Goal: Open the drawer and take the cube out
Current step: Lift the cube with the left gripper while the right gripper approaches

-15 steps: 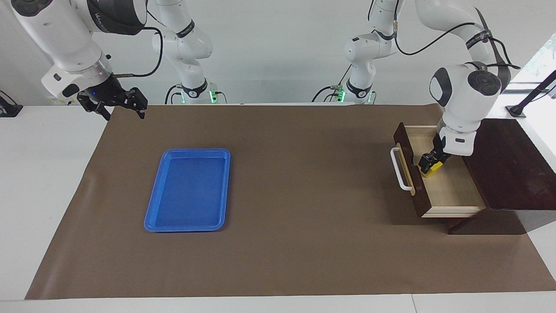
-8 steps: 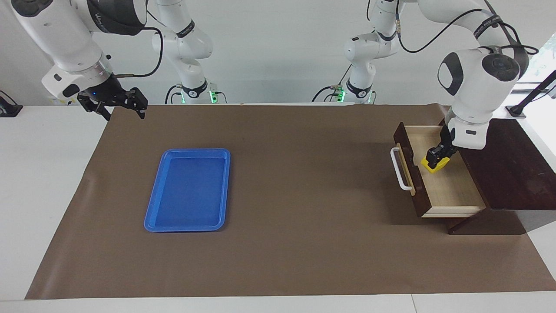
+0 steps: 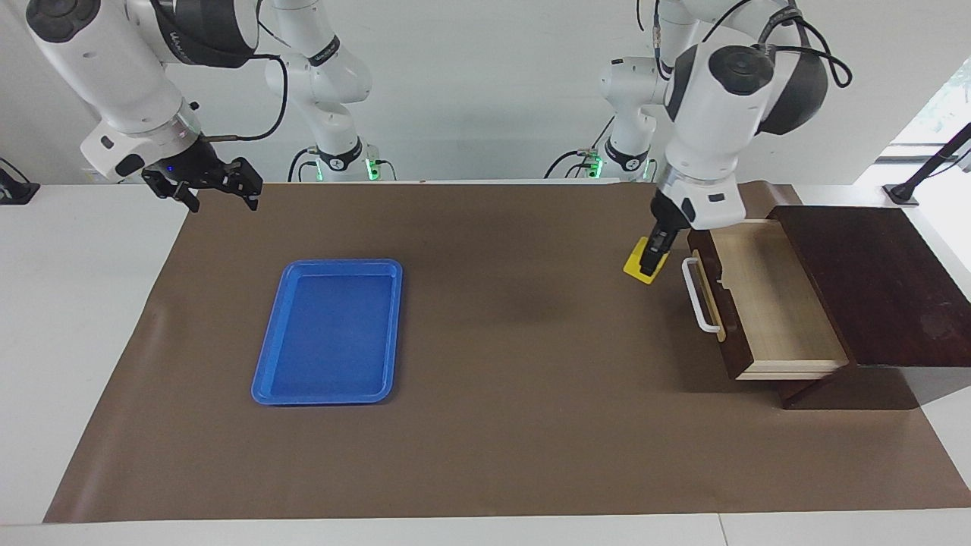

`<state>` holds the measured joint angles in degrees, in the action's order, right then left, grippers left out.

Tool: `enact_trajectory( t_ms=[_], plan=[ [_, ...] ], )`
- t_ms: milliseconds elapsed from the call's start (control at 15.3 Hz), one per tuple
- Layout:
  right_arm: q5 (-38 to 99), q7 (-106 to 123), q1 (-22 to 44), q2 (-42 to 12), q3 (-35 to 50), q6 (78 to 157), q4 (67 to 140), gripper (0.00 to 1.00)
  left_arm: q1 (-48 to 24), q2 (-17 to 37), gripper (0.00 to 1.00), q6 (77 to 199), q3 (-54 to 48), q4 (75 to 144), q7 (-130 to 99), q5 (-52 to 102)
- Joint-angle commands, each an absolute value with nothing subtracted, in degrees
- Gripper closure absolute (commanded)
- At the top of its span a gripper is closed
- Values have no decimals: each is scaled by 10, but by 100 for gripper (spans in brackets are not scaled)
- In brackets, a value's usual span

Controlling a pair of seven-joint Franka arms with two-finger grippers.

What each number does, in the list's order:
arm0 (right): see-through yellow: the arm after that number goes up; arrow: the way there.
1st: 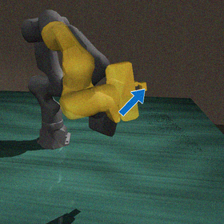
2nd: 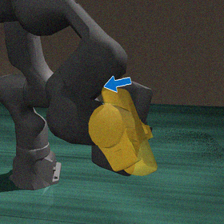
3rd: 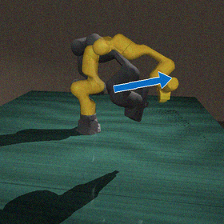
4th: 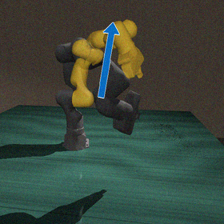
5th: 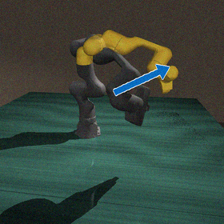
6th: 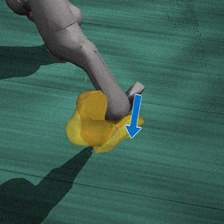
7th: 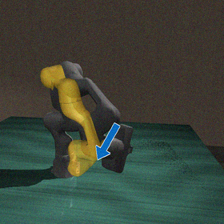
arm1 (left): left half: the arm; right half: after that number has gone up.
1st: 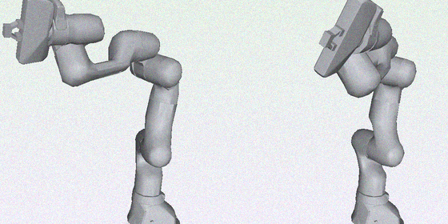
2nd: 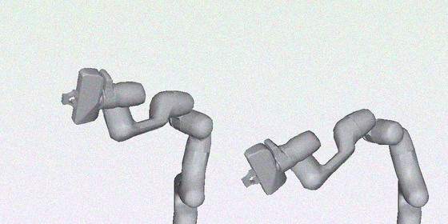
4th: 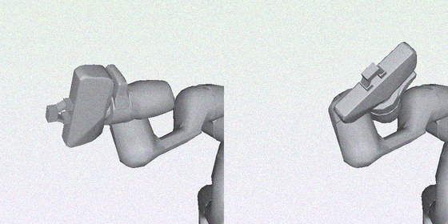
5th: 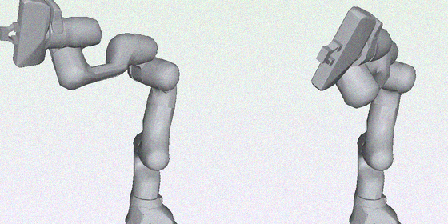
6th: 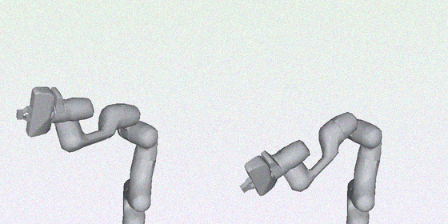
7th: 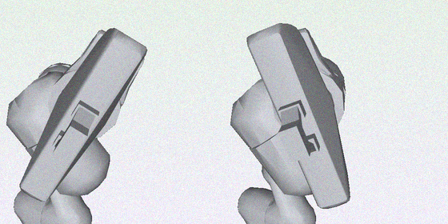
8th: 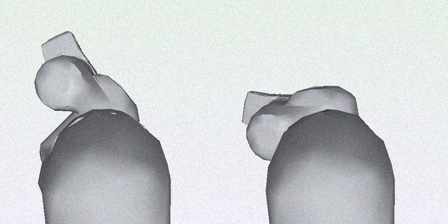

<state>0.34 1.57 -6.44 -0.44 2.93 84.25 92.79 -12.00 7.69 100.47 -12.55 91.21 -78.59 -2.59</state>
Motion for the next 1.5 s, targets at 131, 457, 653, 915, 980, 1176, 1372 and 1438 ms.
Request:
enact_trajectory(
  t_ms=[131, 457, 653, 915, 980, 1176, 1372, 1438],
  plan=[
    [110, -183, -69, 28, 38, 897, 1028, 0, -189, 80, 100, 1061, -116, 905, -1037, 45],
    [239, -400, -19, -3, 39, 988, 1089, 0, -257, 76, 100, 1043, -115, 917, -1172, 44],
    [293, -510, 38, -45, 39, 1077, 1107, 0, -258, 71, 100, 1034, -115, 925, -1177, 42],
    [409, -560, 72, -60, 39, 1155, 1147, 0, -258, 67, 100, 1034, -115, 931, -1183, 41],
    [429, -576, 77, -70, 39, 1157, 1146, 0, -258, 64, 100, 1036, -115, 937, -1189, 41],
    [494, -641, 119, -100, 39, 1190, 1132, 0, -259, 65, 100, 1062, -116, 952, -1206, 42],
    [518, -699, 149, -113, 39, 1208, 1108, 0, -274, 69, 100, 1102, -116, 974, -1226, 42],
    [518, -715, 157, -114, 39, 1208, 1103, 0, -279, 70, 100, 1108, -116, 975, -1234, 42]
  ],
)
